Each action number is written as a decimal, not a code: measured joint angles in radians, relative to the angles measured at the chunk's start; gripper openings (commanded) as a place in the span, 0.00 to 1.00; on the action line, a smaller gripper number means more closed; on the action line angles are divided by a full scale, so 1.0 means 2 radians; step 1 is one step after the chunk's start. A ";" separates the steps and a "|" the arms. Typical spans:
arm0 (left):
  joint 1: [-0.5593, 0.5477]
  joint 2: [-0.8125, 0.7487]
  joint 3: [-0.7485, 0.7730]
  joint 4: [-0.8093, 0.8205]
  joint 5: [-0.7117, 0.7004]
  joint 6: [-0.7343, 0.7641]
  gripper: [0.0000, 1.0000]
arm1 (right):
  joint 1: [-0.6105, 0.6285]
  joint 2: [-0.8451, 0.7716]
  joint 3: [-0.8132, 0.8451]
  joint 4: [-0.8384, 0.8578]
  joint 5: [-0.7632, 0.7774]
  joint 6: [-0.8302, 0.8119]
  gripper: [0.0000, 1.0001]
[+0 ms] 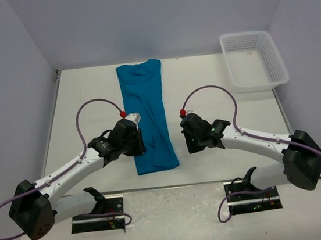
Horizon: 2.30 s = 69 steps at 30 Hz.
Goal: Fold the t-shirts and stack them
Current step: Rotate the tshirt 90 degrees
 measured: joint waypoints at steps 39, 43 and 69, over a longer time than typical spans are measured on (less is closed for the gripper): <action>0.000 0.102 -0.113 0.195 0.132 -0.018 0.00 | -0.008 0.029 -0.008 0.061 -0.091 -0.008 0.31; 0.000 0.102 -0.114 0.199 0.134 -0.018 0.00 | -0.008 0.050 -0.005 0.070 -0.104 -0.009 0.26; 0.000 0.102 -0.132 0.226 0.151 -0.018 0.00 | -0.003 0.113 0.032 0.091 -0.131 -0.011 0.29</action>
